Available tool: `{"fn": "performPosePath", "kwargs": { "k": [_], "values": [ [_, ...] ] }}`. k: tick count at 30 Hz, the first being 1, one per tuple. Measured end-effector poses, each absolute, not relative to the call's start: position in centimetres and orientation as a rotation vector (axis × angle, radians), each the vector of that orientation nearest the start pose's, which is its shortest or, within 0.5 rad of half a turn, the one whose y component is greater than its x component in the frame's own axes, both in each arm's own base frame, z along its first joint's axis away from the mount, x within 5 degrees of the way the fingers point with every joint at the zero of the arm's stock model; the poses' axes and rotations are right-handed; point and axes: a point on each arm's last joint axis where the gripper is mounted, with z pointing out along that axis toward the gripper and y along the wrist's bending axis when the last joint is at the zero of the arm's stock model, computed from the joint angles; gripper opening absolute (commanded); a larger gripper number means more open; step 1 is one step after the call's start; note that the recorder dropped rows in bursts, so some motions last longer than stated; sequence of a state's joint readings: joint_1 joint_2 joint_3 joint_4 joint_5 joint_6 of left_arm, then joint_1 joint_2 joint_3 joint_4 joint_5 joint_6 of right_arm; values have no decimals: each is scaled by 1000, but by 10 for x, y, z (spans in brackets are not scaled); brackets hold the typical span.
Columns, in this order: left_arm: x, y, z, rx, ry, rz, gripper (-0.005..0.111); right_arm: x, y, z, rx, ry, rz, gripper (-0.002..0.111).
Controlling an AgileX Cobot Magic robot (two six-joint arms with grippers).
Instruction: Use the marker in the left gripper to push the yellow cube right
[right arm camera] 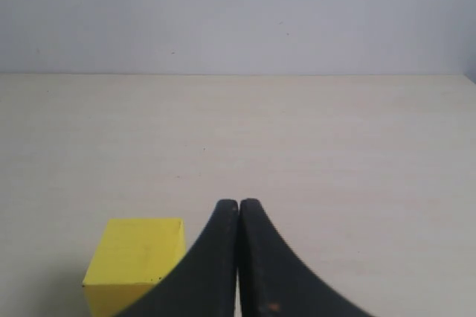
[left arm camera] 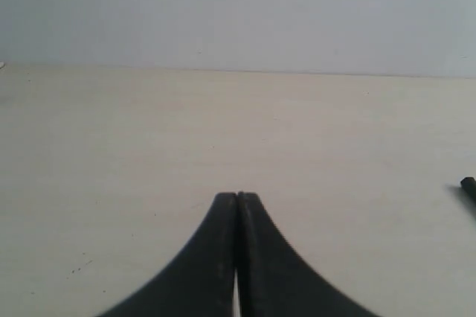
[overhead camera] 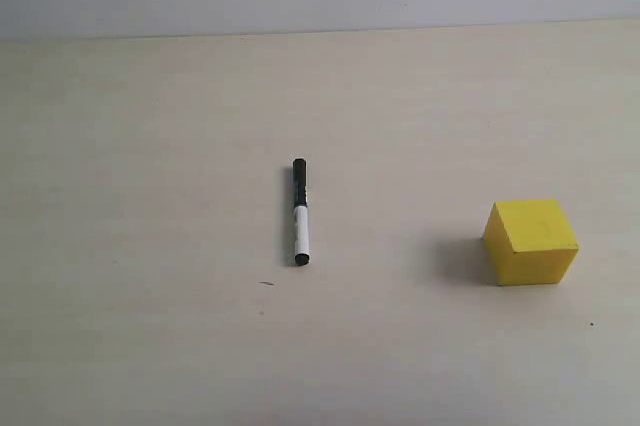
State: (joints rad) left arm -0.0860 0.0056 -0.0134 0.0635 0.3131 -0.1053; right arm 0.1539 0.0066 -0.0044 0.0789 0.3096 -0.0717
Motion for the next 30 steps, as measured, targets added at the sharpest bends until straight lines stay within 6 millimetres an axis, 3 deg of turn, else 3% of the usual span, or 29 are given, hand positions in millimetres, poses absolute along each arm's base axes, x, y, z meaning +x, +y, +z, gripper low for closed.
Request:
{"fn": "performPosePath", "kwargs": {
  "k": [30],
  "values": [
    [53, -2, 181, -58, 1851, -107, 0, 54, 11, 186, -152, 1790, 134, 0]
  ]
}}
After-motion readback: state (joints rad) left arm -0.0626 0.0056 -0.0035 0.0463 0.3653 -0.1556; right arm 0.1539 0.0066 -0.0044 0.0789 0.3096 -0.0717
